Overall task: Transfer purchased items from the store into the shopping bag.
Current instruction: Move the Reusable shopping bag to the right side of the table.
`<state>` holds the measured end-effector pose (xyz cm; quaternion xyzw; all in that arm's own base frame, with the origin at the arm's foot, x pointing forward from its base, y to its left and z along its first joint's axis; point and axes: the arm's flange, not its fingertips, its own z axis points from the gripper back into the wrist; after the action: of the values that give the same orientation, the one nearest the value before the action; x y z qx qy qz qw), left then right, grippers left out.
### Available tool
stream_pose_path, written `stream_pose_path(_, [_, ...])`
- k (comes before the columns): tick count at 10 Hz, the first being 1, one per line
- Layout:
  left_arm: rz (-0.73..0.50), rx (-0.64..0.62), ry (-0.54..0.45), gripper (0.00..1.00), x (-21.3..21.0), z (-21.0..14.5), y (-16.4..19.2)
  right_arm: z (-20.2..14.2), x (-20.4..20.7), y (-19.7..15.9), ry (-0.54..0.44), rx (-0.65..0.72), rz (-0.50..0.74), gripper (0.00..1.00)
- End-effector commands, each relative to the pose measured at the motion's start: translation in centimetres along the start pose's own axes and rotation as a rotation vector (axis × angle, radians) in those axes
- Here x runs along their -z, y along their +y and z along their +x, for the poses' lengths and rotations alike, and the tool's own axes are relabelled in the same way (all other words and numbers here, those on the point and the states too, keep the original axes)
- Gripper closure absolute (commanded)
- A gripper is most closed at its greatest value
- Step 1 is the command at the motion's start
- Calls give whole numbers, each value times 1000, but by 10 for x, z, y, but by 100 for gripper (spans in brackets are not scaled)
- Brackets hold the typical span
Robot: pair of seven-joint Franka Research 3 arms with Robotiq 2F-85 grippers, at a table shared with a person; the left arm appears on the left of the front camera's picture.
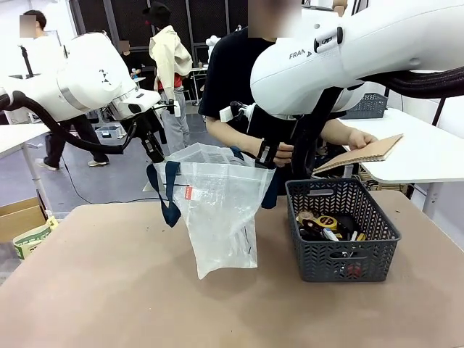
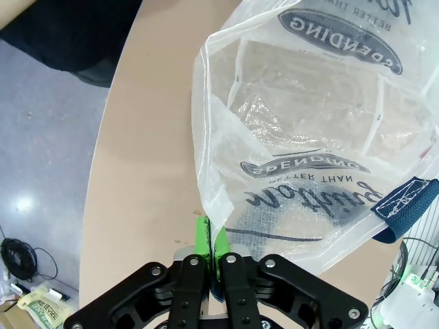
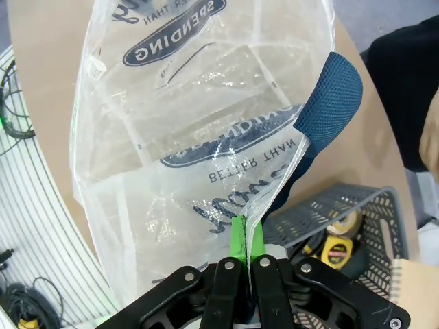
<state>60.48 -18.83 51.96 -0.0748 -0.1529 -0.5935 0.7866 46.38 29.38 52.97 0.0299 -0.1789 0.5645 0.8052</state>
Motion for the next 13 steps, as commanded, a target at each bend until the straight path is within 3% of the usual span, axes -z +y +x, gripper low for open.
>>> stream_pose_path(1, [1, -2, 1, 100, 0, -2, 1, -2, 0, -1, 6, -1, -1, 100])
stream_pose_path(13, [1, -2, 1, 100, 0, -2, 1, -2, 0, -1, 6, -1, -1, 100])
